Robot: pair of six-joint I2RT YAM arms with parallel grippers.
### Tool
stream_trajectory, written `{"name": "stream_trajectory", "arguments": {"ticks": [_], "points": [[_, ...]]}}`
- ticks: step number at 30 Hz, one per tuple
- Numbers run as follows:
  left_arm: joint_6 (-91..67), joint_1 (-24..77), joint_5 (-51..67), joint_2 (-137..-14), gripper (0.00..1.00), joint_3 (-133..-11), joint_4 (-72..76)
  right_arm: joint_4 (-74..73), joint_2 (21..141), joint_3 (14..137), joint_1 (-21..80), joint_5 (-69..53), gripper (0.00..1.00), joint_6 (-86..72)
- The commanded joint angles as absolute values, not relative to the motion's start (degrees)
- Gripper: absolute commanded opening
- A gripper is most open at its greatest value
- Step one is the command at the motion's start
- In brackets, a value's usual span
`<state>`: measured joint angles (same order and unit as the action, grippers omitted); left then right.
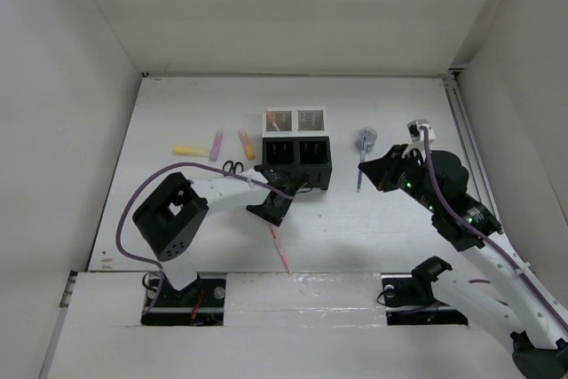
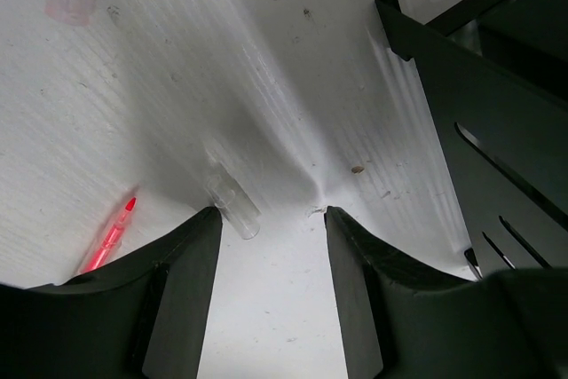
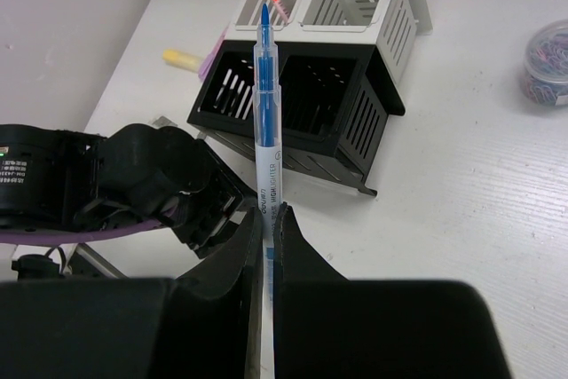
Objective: Sort the stationery into containers
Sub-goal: Grab a piece of stationery with the left arm
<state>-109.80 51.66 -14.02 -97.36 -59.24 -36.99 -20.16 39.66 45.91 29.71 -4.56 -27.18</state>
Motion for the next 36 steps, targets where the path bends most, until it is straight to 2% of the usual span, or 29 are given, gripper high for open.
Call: {"name": "stream_trajectory", "arguments": {"ticks": [1,2,23,36], "points": [[-114.0,51.8,-16.2,-98.3,0.45,-57.7,-38.1,-18.6,38.9,45.4,30.1,-5.1,0.0,-26.4],[-114.0,51.8,-16.2,-98.3,0.42,-57.1,-38.1,-18.6,38.9,45.4,30.1,-5.1,0.0,-26.4],[-115.8,49.4,-16.2,-98.9,0.42,-55.3,-39.2,-18.6,38.9,45.4,30.1,-6.9,0.0,-26.4],[-116.4,48.9,-17.8,-101.3,0.42,-59.2,-42.5,-18.6,38.4,46.0,30.1,-7.4,0.0,-26.4]]}}
